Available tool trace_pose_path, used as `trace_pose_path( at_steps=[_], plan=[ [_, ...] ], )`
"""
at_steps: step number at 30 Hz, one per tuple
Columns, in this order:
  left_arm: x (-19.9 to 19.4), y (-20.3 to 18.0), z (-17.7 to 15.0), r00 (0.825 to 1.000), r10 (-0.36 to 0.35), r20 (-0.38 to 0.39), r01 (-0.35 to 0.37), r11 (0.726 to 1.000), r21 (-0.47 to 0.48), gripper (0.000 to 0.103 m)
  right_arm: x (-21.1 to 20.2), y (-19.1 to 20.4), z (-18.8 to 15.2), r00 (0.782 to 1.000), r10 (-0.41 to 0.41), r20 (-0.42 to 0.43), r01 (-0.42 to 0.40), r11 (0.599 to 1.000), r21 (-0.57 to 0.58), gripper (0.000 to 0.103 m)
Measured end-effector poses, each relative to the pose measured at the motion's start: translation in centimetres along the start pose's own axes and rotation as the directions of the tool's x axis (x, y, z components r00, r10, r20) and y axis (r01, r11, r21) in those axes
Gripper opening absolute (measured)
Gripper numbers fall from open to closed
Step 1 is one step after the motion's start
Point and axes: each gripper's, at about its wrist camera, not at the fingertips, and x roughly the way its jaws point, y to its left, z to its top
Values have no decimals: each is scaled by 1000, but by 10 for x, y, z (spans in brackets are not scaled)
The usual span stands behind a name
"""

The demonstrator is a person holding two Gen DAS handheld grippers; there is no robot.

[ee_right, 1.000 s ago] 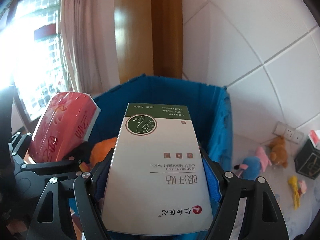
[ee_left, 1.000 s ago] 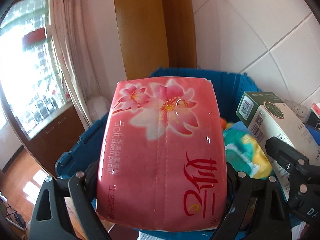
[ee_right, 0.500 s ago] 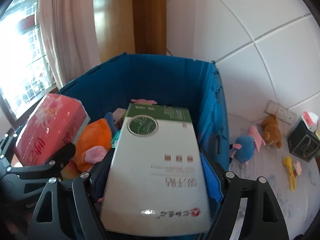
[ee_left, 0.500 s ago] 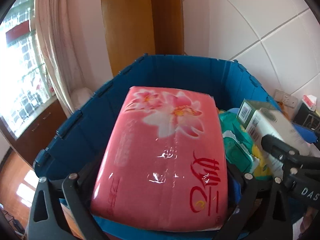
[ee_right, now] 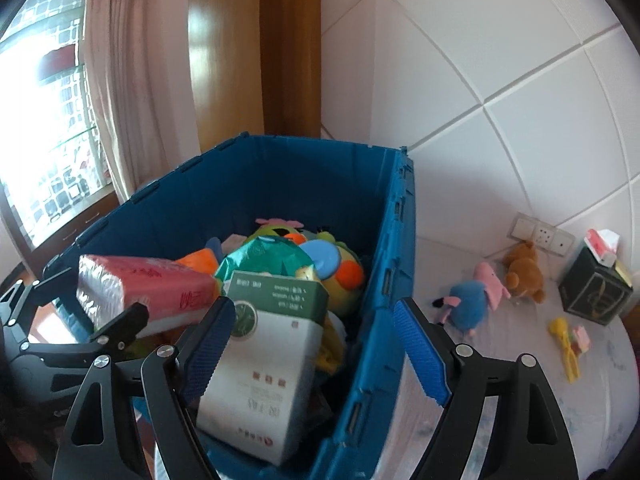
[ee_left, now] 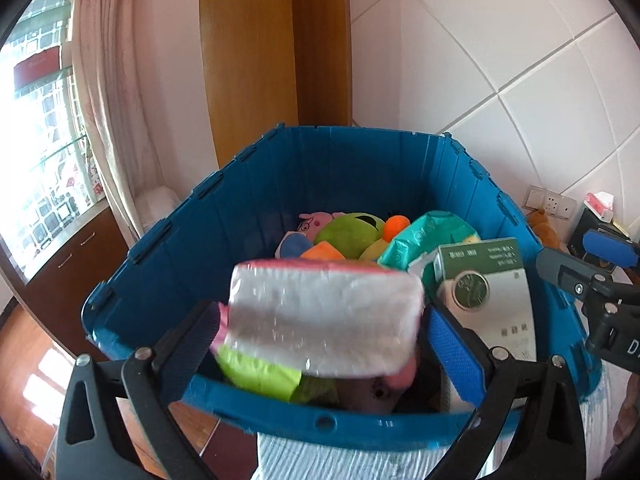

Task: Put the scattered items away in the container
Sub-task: 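Open both tools to drop the tissue pack and white box into the crate, then withdraw both tools from the crate toward the yellow clip and pad pack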

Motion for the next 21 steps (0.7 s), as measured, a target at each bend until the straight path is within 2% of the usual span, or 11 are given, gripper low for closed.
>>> trace_pose_path(
  at_steps=[5,21],
  plan=[
    [-21,-8,-11,1000,13,24,-14,1000,25,103,-16,0,-10,1000,8,-1,-8,1000,-13,82],
    [-62,-22,-34,999,8,52,-8,1000,10,103,-56,-10,-34,1000,11,10,-10,1000,-20,82]
  ],
)
